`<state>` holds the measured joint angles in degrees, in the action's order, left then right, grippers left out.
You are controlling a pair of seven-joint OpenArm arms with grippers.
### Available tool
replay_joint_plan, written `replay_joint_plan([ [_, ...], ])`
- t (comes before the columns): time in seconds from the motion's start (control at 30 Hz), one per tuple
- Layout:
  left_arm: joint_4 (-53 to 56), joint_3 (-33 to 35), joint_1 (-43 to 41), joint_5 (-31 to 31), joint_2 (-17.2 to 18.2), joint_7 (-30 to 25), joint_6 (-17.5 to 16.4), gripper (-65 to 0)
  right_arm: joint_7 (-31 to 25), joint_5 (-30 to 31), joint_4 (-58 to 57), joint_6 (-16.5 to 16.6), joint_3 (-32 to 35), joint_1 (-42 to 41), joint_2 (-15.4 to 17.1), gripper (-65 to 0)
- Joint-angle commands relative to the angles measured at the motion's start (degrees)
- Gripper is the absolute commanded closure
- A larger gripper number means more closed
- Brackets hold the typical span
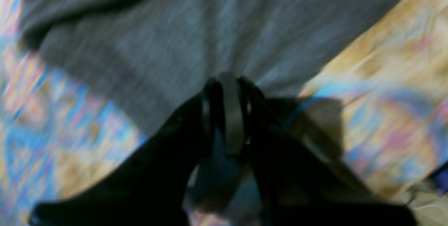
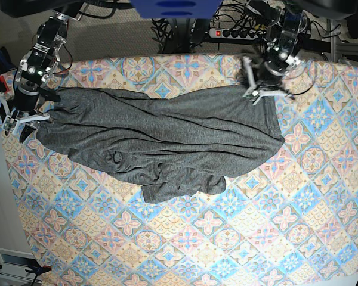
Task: Layout the t-shirt on the table in an organized manner, then fold the t-shirt properly
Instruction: 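Release and move the left gripper to the shirt's other corner, then grasp the shirt corners with both grippers and smooth it flat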
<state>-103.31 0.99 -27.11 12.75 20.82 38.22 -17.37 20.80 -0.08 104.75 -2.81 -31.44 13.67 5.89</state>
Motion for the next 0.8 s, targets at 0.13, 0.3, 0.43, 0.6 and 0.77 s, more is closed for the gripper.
replay_joint_plan([
  [0.13,-0.83,-2.01,-4.75,4.78,1.12,7.81,0.79,-3.9,-1.68,-0.32,1.32,-0.22,-0.08,-0.26,0.75,-27.1],
  [0.3,-1.0,-2.09,-4.84,12.96,-4.42,7.72,0.88,-6.1,-1.41,-0.32,2.2,-0.22,-0.43,-0.26,-0.4,-27.1],
  [0.43,-0.65,-1.83,-6.6,24.83,-8.29,7.28,0.62,-6.0,-1.41,-0.41,2.55,-0.22,-0.43,0.35,-0.4,-27.1],
  [0.6,-0.65,-4.73,-9.06,27.99,-7.68,5.7,0.53,-4.0,-1.68,-0.41,2.55,-0.22,-0.16,1.14,-0.4,-27.1],
  [0.77,-0.65,-10.36,-12.93,27.91,-7.15,1.74,0.53,-3.9,-1.68,-0.41,2.55,-0.22,-0.43,1.23,-0.4,-27.1],
])
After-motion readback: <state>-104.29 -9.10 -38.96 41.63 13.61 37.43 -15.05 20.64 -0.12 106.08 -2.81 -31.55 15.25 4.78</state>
